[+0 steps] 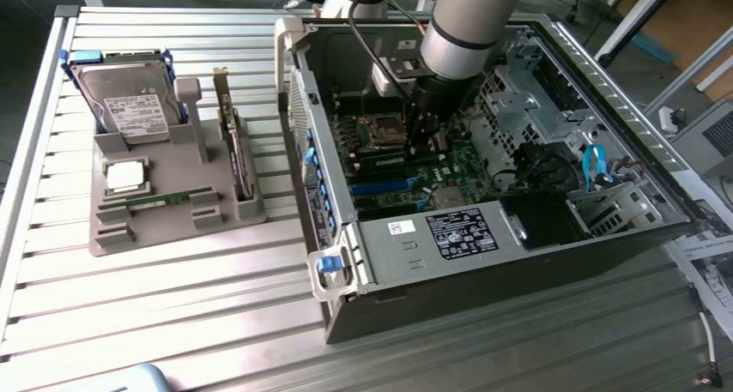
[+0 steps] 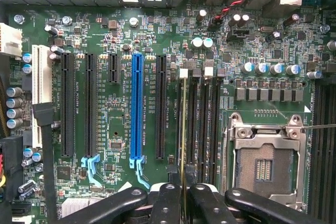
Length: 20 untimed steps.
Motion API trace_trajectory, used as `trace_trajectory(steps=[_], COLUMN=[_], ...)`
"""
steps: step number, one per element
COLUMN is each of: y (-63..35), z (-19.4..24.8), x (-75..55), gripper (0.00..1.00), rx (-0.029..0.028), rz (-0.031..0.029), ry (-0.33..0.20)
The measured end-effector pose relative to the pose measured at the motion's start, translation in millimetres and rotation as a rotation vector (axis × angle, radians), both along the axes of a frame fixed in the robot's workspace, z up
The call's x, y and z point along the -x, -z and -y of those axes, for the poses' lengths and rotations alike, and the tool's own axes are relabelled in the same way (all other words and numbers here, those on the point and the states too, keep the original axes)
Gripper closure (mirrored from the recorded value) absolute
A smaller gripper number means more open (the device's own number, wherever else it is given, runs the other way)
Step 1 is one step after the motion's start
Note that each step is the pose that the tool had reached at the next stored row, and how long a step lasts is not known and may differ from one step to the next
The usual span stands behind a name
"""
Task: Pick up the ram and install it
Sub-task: 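Insert the ram into the slot, then press down the ram until it locks into place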
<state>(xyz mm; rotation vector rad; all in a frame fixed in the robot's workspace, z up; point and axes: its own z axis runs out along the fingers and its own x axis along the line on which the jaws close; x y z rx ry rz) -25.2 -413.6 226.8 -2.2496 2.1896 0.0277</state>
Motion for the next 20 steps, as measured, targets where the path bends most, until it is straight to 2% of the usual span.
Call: trace_trajectory(steps=[4, 7, 20], y=[-2.2, -8.7, -8.7], z=[-0.2, 0.0, 0.0], x=[0.8, 0.8, 0.9], gripper=[0.87, 0.87, 0.87], rx=[-0.0011, 0.0012, 0.0014], rz=[0.0013, 0.0010, 0.0010], ry=[-0.004, -0.005, -0.008])
